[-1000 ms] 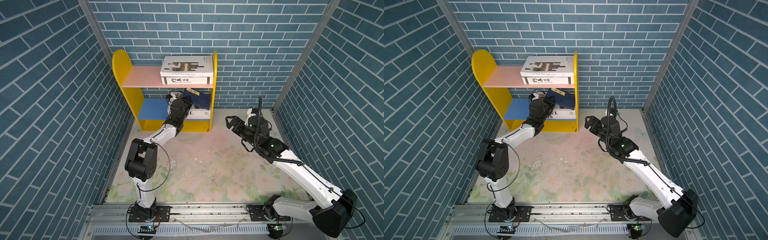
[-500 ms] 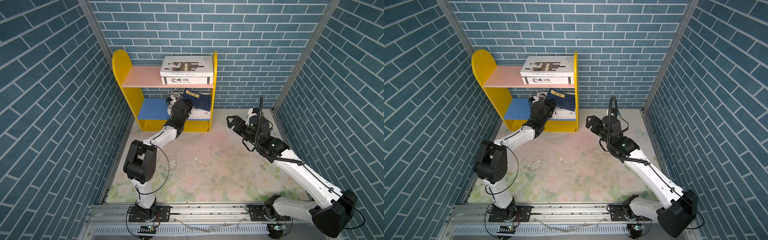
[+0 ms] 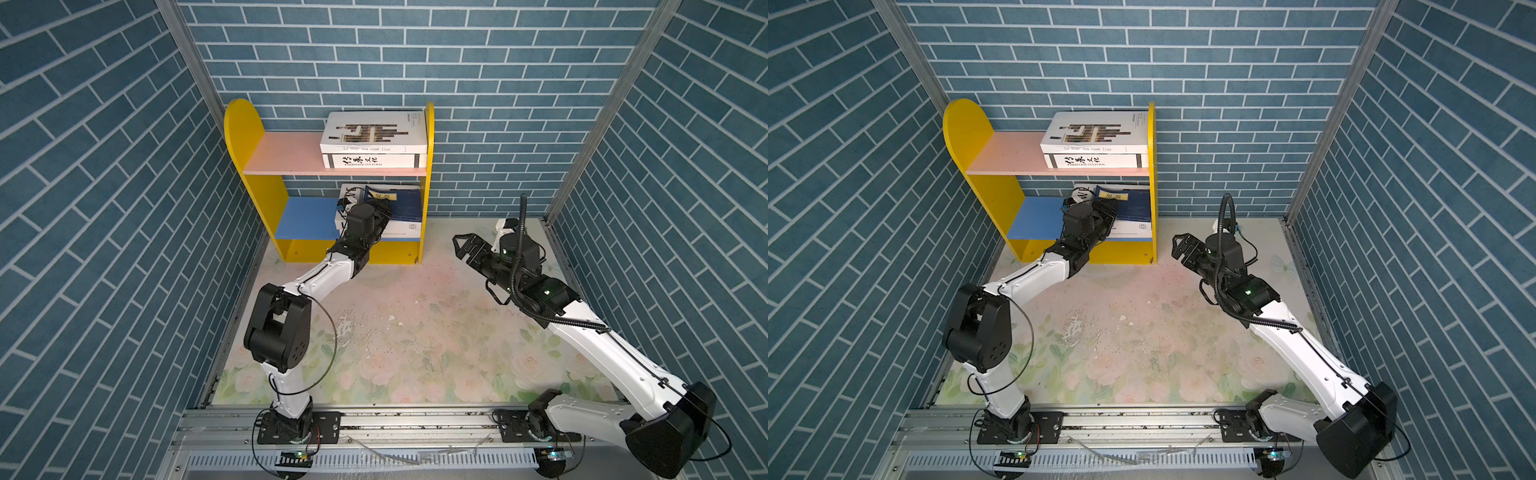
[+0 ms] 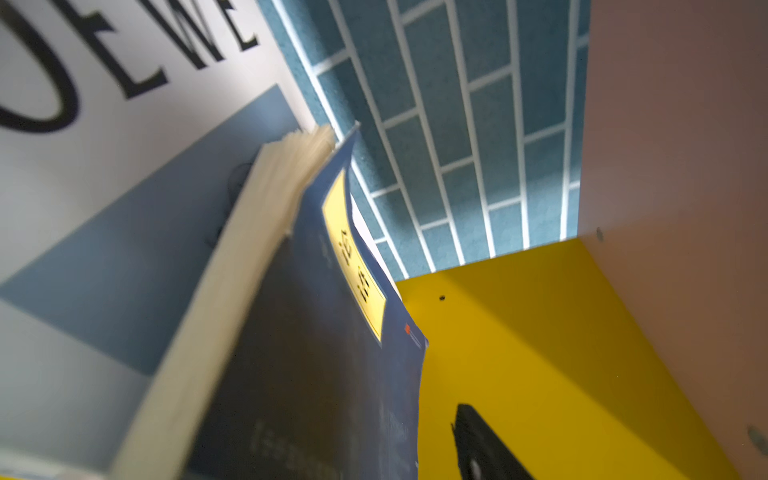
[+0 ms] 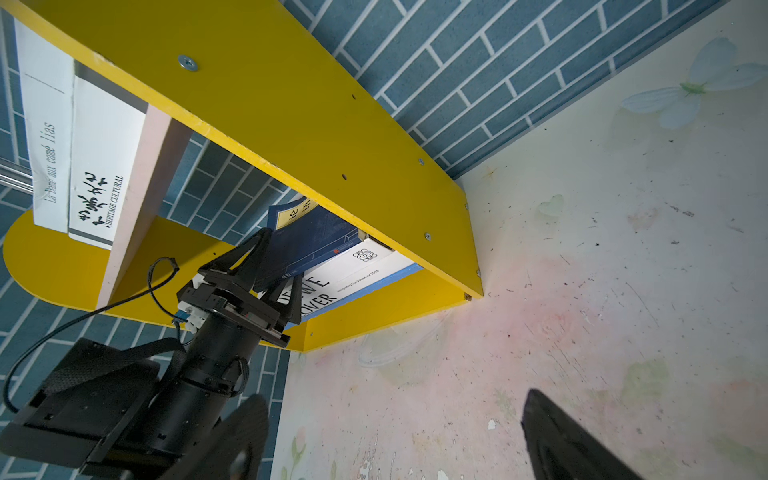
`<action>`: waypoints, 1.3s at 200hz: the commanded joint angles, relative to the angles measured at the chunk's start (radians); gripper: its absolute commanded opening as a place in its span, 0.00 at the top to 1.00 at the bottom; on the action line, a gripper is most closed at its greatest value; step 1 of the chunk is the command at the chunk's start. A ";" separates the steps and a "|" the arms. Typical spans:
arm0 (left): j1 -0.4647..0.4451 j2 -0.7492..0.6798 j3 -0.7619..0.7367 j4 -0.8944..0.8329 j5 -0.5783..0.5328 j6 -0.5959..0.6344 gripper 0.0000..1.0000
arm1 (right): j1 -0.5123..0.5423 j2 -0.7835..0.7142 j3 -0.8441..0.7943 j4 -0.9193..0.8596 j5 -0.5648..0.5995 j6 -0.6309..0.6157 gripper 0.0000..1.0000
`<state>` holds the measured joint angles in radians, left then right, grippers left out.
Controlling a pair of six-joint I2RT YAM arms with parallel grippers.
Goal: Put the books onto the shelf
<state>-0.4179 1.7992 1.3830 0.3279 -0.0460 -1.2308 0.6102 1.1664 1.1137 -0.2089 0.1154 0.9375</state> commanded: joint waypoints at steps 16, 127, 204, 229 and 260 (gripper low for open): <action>-0.012 -0.050 0.085 -0.180 0.022 0.034 0.27 | -0.004 -0.024 -0.015 0.007 0.003 0.009 0.05; -0.009 0.001 0.283 -0.544 0.076 0.102 0.08 | -0.007 -0.015 -0.016 0.006 0.020 0.009 0.05; -0.007 -0.030 0.265 -0.659 0.020 0.211 0.05 | -0.007 -0.002 -0.008 0.003 0.022 0.009 0.05; -0.006 -0.055 0.252 -0.662 -0.006 0.261 0.04 | -0.007 0.002 -0.008 0.002 0.018 0.010 0.04; 0.002 -0.093 0.210 -0.635 -0.020 0.309 0.05 | -0.009 0.002 -0.009 -0.002 0.018 0.013 0.05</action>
<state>-0.4236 1.7638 1.6226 -0.3077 -0.0380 -0.9863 0.6075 1.1633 1.0996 -0.2089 0.1234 0.9375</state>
